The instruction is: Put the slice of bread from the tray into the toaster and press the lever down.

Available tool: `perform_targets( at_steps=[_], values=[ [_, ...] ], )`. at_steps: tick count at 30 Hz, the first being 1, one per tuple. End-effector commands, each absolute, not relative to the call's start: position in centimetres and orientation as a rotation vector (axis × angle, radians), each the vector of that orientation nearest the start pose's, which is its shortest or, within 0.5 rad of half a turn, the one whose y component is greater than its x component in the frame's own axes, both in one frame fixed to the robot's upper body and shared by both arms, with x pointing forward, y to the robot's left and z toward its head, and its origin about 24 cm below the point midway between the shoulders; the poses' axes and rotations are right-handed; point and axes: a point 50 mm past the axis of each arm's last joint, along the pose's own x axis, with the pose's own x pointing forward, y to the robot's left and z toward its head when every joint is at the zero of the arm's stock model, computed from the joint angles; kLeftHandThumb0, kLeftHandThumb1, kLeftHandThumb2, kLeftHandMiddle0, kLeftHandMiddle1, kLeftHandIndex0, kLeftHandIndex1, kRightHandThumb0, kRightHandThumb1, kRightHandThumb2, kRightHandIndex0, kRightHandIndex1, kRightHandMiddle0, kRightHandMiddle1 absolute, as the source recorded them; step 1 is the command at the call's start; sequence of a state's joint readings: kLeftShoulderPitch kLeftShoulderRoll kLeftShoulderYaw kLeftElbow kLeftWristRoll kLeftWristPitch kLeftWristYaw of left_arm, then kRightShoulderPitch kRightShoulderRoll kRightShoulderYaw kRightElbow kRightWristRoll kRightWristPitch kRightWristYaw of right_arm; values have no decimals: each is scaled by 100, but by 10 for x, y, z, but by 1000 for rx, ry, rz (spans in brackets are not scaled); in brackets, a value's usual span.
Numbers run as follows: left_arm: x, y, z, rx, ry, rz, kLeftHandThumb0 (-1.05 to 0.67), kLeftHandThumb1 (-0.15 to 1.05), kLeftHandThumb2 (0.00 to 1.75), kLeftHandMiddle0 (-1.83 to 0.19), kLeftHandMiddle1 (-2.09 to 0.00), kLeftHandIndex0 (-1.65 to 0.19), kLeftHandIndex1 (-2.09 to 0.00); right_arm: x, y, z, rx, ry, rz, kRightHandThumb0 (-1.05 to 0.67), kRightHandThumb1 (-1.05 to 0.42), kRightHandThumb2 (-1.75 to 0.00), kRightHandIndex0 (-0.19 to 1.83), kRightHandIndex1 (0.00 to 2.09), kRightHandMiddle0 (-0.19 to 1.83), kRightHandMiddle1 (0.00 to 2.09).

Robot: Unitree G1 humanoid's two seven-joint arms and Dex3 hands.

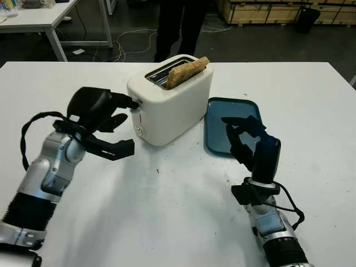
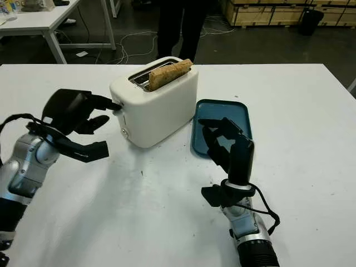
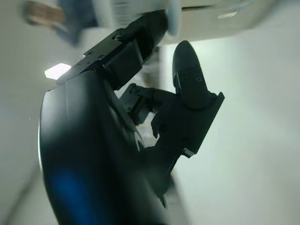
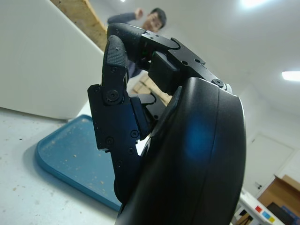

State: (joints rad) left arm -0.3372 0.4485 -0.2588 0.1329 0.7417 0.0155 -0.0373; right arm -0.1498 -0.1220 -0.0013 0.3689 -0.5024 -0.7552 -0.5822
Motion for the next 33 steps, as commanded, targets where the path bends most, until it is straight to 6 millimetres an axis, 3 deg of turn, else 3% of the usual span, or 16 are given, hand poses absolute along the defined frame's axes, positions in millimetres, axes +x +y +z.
perform_targets(
  at_steps=[1,3,5,8,12,16,21,24,27,29,32,33],
  values=[
    [283,111,12,1186,17,-450,-25,74,61,-74,-107,-96,-1,256,-164,70,-376,-676,-276,-41,-92,-27,82,147,84,81],
    [267,89,-21,1110,112,-449,-25,78,59,-81,-59,-97,-1,255,-168,68,-379,-674,-272,-41,-92,-27,81,150,82,83],
    [259,80,-31,1082,189,-466,-26,89,48,-83,-78,-108,-7,256,-171,68,-390,-673,-266,-40,-92,-27,80,154,81,86],
    [261,82,-29,1102,251,-524,-26,92,40,-85,-82,-111,-8,258,-174,69,-407,-673,-267,-41,-92,-26,79,156,80,88],
    [271,85,-17,1142,315,-555,-26,92,34,-88,-90,-117,-10,261,-175,70,-411,-670,-270,-44,-92,-27,79,156,79,89],
    [275,89,-9,1168,337,-551,-27,92,34,-80,-80,-110,-5,261,-170,70,-399,-679,-256,-43,-92,-24,78,152,79,88],
    [274,94,4,1165,307,-533,-27,92,35,-90,-80,-116,-8,260,-169,71,-390,-685,-256,-43,-92,-25,80,152,79,88],
    [272,96,17,1140,259,-521,-27,92,37,-91,-107,-124,-15,259,-169,72,-390,-687,-257,-43,-92,-26,79,154,79,88],
    [269,98,33,1083,185,-505,-25,91,37,-89,-109,-120,-14,259,-169,72,-380,-689,-253,-43,-92,-26,79,156,79,89],
    [266,102,49,1055,78,-447,-27,87,43,-90,-115,-120,-16,259,-169,72,-383,-687,-252,-43,-92,-25,79,156,79,89],
    [262,109,71,1010,-84,-309,-27,72,75,-86,-98,-107,-9,259,-169,72,-384,-684,-250,-42,-92,-25,79,155,79,89],
    [260,112,78,990,-150,-237,-25,67,88,-85,-131,-105,-7,259,-169,72,-383,-684,-249,-43,-92,-25,79,155,79,89]
  ],
)
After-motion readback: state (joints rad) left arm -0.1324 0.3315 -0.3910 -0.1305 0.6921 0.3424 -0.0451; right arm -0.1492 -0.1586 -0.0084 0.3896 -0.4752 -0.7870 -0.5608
